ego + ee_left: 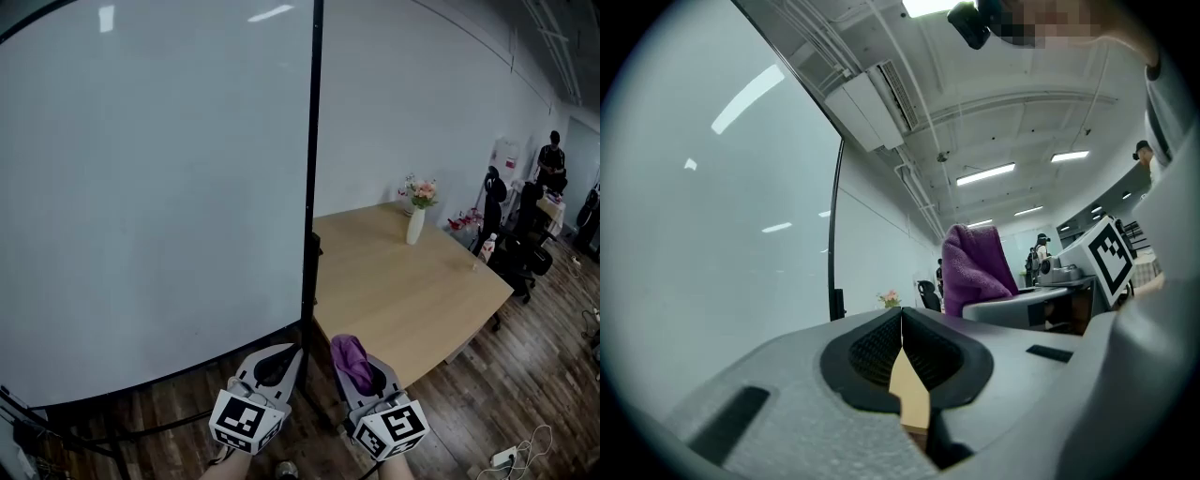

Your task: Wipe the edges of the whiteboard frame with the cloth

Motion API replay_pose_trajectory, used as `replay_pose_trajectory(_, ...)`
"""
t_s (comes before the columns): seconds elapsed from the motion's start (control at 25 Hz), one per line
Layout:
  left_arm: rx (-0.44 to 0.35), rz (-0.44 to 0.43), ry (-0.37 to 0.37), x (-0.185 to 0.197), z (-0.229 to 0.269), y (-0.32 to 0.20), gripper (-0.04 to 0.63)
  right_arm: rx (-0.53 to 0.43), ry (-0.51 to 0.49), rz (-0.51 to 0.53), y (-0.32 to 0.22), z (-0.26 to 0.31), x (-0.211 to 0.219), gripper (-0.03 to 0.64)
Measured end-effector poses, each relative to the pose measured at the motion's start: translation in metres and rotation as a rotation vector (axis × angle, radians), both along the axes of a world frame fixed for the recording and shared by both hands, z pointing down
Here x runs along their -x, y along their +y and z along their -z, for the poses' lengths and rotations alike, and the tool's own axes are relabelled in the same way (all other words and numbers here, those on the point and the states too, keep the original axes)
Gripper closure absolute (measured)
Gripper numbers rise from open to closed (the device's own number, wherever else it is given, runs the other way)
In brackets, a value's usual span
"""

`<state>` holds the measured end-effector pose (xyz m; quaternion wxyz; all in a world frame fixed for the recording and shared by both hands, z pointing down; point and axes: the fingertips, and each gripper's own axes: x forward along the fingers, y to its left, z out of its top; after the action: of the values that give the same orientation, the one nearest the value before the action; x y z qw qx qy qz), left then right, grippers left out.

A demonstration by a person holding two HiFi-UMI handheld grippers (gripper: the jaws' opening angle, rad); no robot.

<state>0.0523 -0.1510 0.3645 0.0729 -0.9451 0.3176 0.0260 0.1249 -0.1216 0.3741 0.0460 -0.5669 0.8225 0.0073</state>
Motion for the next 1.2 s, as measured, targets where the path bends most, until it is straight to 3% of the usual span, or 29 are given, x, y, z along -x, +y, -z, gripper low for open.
replay_pose_trajectory(0.6, -0.014, -0.01, 0.014, 0.001, 0.007, -0.076, 0.577, -0.021, 0.02, 0.006, -0.078, 0.01, 0.004, 0.506)
replay_pose_trajectory(1.2, -0.025, 0.01, 0.008, 0.0, 0.013, -0.107, 0.577, -0.043, 0.035, 0.036, -0.114, 0.02, 0.006, 0.506)
